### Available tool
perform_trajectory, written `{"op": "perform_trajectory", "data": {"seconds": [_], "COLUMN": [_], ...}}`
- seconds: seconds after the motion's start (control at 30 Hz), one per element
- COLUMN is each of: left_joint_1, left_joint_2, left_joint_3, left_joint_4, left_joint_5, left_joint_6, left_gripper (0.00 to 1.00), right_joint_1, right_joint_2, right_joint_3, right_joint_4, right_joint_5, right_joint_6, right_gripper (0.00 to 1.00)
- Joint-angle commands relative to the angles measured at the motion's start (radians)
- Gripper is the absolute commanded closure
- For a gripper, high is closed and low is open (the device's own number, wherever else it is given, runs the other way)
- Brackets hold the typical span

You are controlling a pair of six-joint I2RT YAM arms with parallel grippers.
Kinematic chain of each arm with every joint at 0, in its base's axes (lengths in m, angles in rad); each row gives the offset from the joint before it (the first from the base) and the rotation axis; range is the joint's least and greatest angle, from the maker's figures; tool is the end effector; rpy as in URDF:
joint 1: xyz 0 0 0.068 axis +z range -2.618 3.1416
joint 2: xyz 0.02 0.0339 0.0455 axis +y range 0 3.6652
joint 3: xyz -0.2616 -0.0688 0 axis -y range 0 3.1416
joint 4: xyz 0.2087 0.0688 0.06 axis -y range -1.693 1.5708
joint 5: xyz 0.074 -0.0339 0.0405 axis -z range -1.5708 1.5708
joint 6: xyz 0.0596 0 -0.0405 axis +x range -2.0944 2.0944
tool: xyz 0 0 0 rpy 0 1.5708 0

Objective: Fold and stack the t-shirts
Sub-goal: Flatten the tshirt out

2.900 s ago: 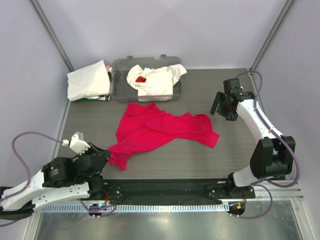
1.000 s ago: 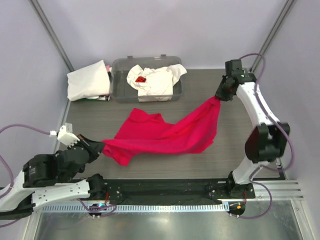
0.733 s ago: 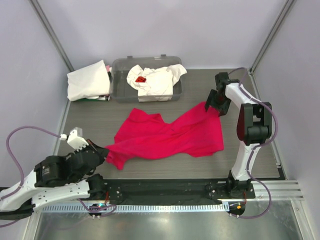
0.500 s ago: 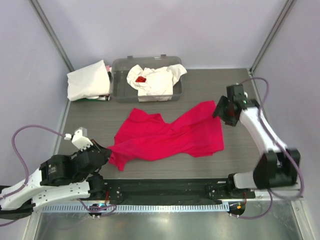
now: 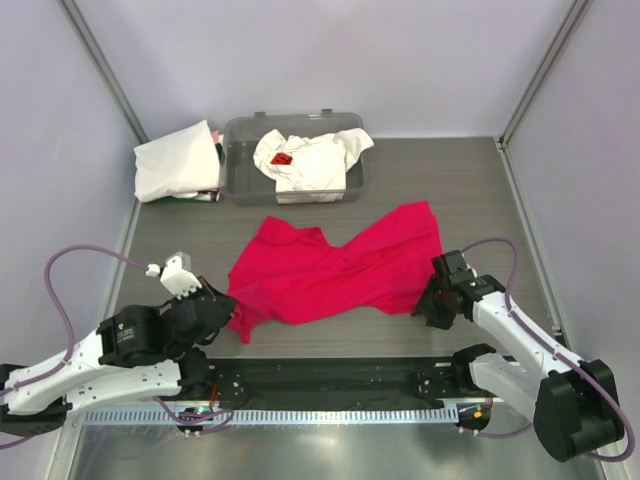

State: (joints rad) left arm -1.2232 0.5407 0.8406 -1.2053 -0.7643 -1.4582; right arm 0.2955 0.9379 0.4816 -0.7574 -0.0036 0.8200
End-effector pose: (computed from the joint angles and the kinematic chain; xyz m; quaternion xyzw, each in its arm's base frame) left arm 0.0557 -0.0326 0.2751 -0.2238 0.8567 -0.2147 0.4123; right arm 0.1202 0.0368 0.1612 0.2548 0.9505 0.0955 0.1497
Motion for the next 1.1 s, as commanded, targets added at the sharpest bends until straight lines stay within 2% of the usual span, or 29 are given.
{"op": "perform_trajectory", "data": {"seconds": [0.0, 0.4, 0.43, 0.5, 0.53, 0.63, 0.7, 0.83, 0.97, 1.07], "left_joint_1": [0.002, 0.002, 0.002, 0.004, 0.002, 0.002, 0.002, 0.002, 0.002, 0.016], "left_joint_2": [-0.013, -0.11, -0.111, -0.108, -0.108, -0.101, -0.094, -0.016, 0.123, 0.235], "left_joint_3": [0.002, -0.026, -0.026, -0.025, -0.023, -0.017, -0.006, 0.041, 0.152, 0.251], "left_joint_4": [0.024, -0.05, -0.051, -0.053, -0.054, -0.056, -0.043, 0.007, 0.035, 0.055], "left_joint_5": [-0.006, -0.012, -0.012, -0.013, -0.013, -0.026, -0.033, -0.069, -0.14, -0.177], "left_joint_6": [-0.011, -0.059, -0.059, -0.059, -0.059, -0.057, -0.053, 0.01, 0.126, 0.211], "left_gripper": [1.0, 1.0, 1.0, 1.0, 1.0, 1.0, 1.0, 1.0, 0.96, 0.93], "right_joint_1": [0.004, 0.004, 0.004, 0.004, 0.004, 0.004, 0.004, 0.005, -0.012, -0.109], "right_joint_2": [0.058, 0.206, 0.222, 0.223, 0.22, 0.187, 0.153, 0.069, 0.035, 0.073], "right_joint_3": [-0.005, 0.02, 0.018, 0.006, 0.002, -0.006, 0.018, 0.156, 0.412, 0.552], "right_joint_4": [0.135, 0.244, 0.247, 0.253, 0.254, 0.247, 0.21, 0.072, -0.1, -0.14], "right_joint_5": [0.035, 0.112, 0.114, 0.114, 0.114, 0.105, 0.102, 0.131, 0.214, 0.232], "right_joint_6": [0.033, -0.007, -0.012, -0.015, -0.012, -0.013, -0.015, -0.033, -0.071, -0.14], "right_gripper": [0.52, 0.67, 0.73, 0.79, 0.88, 0.99, 0.99, 0.99, 0.99, 0.99]}}
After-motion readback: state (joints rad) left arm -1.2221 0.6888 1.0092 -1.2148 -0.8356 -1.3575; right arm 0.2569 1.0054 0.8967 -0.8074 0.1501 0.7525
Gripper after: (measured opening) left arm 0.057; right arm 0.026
